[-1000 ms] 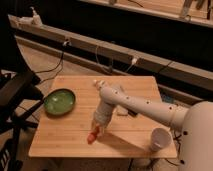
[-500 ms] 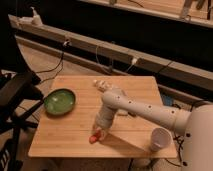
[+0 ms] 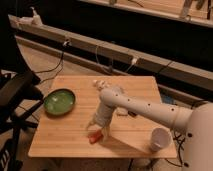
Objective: Drag the pepper across the table
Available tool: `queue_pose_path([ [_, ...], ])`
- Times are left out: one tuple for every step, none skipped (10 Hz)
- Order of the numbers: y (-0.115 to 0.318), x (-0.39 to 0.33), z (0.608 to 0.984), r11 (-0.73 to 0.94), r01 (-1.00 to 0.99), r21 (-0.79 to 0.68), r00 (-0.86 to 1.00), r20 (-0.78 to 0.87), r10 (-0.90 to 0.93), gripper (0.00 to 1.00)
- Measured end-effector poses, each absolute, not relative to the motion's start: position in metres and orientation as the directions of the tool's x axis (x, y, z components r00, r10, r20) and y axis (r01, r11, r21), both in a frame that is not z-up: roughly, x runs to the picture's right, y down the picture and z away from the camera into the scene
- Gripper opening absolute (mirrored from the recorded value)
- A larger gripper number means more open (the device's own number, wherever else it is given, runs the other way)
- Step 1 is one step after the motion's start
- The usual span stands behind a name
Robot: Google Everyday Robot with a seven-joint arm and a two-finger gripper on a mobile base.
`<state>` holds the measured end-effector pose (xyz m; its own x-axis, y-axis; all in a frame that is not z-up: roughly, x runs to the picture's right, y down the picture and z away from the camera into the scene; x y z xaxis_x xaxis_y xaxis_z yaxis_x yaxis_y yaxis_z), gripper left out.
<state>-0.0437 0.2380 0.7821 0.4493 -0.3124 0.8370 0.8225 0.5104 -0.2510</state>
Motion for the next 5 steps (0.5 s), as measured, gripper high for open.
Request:
queue_pose_path([
  [0.239, -0.042, 0.783, 0.512, 0.821, -0.251, 0.449, 0.838, -0.31, 0.8],
  [0.243, -0.041, 0.786, 0.514, 0.821, -0.248, 0.446, 0.841, -0.307, 0.8],
  [0.245, -0.039, 0.789, 0.524, 0.817, -0.242, 0.443, 0.845, -0.301, 0.8],
  [0.248, -0.034, 0.791, 0.534, 0.811, -0.241, 0.444, 0.847, -0.292, 0.8],
  [0.252, -0.031, 0.795, 0.54, 0.806, -0.242, 0.444, 0.851, -0.28, 0.8],
])
